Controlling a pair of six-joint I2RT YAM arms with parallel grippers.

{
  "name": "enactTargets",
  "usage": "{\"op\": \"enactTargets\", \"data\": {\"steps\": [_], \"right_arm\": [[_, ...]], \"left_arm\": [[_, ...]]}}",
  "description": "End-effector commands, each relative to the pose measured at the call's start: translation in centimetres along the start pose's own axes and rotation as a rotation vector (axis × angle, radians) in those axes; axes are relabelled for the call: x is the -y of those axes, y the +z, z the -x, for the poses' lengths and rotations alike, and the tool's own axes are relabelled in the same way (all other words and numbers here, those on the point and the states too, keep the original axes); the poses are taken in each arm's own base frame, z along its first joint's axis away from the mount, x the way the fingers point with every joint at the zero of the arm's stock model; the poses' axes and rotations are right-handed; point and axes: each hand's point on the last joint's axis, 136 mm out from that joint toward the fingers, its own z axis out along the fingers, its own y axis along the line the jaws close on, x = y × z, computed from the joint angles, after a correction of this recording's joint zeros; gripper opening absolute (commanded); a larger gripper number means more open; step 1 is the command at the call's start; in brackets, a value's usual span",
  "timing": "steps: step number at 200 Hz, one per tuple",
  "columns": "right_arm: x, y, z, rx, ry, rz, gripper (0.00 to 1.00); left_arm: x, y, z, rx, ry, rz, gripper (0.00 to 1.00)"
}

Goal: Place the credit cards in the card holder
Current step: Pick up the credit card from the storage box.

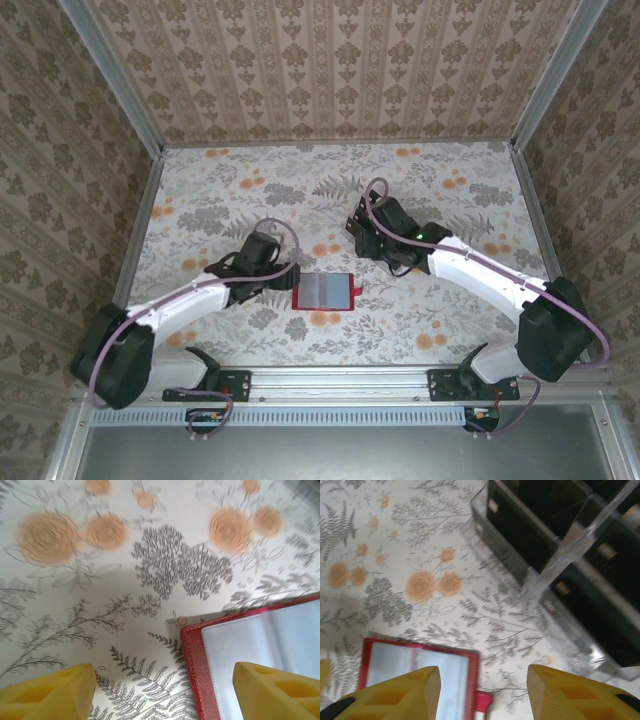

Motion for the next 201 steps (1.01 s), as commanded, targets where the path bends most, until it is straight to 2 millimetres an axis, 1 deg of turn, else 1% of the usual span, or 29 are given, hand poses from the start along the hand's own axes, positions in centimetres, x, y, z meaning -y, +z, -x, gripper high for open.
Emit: {"op": "enactTargets", "data": {"steps": [1, 16, 42, 65, 78, 91, 114, 140, 201], "right_arm": [[1.8, -0.9, 1.0, -0.003, -0.119, -0.084, 0.52], [2.7, -0.4, 1.3, -0.018, -0.157, -0.127, 0.52], [3.7, 0.8, 1.7, -0.046, -0.24, -0.198, 0.51], [3.8, 1.8, 2.1, -0.079, -0.307, -0.235, 0.49], [4.0, 2.3, 2.1, -0.099, -0.336, -0.254, 0.48], [4.2, 2.7, 2.0, -0.117, -0.356, -0.27, 0.46], [4.5, 3.5, 1.6, -0.151, -0.38, -0.295, 0.43], [5.0, 4.2, 0.7, -0.19, -0.395, -0.314, 0.41], [5.9, 5.7, -1.0, -0.241, -0.415, -0.354, 0.38]], "left_arm": [[-0.7, -1.3, -0.2, 0.05, -0.093, -0.033, 0.77], [-1.4, -2.1, -0.1, 0.113, -0.174, -0.05, 0.79], [-2.7, -3.1, -0.8, 0.182, -0.288, -0.066, 0.85], [-3.2, -3.5, -0.9, 0.202, -0.312, -0.066, 0.9], [-3.3, -3.5, -1.0, 0.196, -0.316, -0.064, 0.94], [-3.4, -3.4, -1.2, 0.192, -0.326, -0.065, 0.95], [-3.4, -3.0, -1.3, 0.19, -0.345, -0.071, 0.96], [-3.3, -2.9, -1.2, 0.183, -0.341, -0.068, 0.97], [-3.3, -2.6, -1.1, 0.181, -0.345, -0.069, 0.98]]}}
